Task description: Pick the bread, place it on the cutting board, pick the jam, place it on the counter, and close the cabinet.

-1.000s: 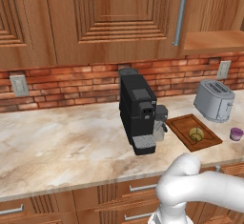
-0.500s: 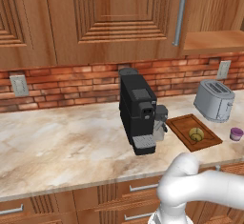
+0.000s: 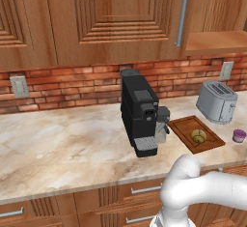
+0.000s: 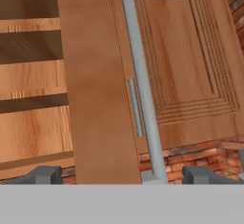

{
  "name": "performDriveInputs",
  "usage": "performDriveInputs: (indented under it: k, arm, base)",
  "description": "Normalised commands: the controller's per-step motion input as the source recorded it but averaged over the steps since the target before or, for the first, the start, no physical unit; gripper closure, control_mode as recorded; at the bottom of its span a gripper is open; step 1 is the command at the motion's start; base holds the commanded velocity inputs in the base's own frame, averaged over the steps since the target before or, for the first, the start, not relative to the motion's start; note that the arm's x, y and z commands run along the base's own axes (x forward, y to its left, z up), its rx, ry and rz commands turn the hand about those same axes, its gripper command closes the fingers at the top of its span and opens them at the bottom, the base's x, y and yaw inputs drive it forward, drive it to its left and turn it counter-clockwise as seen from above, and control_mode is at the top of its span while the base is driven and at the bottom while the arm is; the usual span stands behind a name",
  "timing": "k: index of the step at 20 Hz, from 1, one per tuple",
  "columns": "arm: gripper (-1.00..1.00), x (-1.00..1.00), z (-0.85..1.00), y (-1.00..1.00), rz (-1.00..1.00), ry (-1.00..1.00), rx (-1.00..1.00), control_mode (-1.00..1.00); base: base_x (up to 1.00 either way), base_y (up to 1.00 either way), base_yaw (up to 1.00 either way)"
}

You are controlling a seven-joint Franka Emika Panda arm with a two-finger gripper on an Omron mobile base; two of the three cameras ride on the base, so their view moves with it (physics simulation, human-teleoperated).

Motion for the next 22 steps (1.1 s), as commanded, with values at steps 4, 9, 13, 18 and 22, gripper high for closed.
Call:
performDriveInputs:
  k: [4, 9, 13, 18, 22]
  arm:
    - [-1.0, 0.07, -0.01, -0.14, 0.07, 0.0, 0.0, -1.0]
    - [-1.0, 0.06, -0.07, -0.08, 0.08, 0.0, 0.0, -1.0]
    - [-1.0, 0.26, -0.11, 0.0, 0.05, 0.0, 0.0, -1.0]
    - [-1.0, 0.18, -0.09, 0.0, 0.06, 0.0, 0.0, -1.0]
    - [-1.0, 0.18, -0.12, 0.0, 0.06, 0.0, 0.0, -1.0]
  base:
    - [0.0, 0.0, 0.0]
    - [0.0, 0.0, 0.0]
    - [0.0, 0.0, 0.0]
    - [0.0, 0.0, 0.0]
    - [0.0, 0.0, 0.0]
